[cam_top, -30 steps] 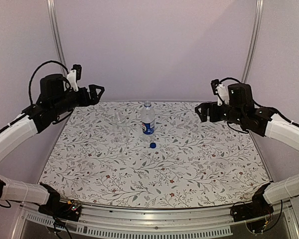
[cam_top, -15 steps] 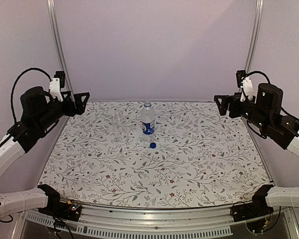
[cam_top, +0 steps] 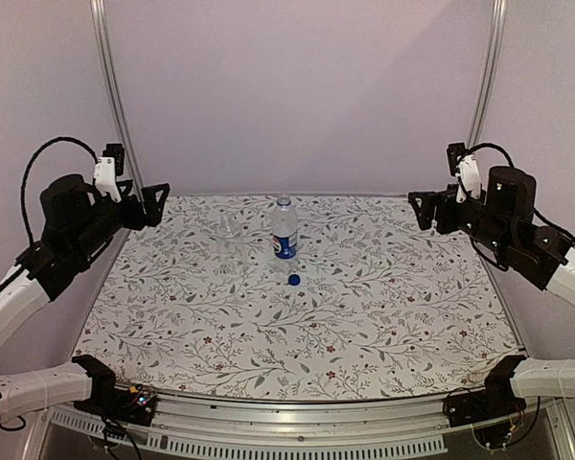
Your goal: Unscrew the bottle caps
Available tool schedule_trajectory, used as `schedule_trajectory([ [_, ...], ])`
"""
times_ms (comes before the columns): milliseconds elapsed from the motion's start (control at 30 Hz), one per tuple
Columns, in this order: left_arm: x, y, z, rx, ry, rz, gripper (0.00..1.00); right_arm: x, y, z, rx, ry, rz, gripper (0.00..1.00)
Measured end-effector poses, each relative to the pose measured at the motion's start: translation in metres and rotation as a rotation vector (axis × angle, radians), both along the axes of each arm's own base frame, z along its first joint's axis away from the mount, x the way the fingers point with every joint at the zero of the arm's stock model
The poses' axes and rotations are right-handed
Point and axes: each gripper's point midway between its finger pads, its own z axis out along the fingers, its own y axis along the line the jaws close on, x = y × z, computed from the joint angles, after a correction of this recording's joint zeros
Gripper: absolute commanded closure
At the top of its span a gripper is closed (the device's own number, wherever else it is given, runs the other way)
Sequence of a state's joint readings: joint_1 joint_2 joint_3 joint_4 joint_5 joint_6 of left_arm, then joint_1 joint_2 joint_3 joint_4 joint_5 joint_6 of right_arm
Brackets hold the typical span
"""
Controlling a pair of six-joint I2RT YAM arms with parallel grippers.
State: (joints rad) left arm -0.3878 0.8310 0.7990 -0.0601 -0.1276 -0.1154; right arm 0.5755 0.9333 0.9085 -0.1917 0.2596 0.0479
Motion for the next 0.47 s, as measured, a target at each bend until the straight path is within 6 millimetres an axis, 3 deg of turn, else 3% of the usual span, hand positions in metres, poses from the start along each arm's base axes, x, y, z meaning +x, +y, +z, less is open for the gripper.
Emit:
schedule_trajectory([
  [467,0.0006,0.0015,0.0005,0.003,-0.003,0.006,0.00,0.0014,0.0007,-0.0043,-0.005,0.007,-0.001,0.01],
])
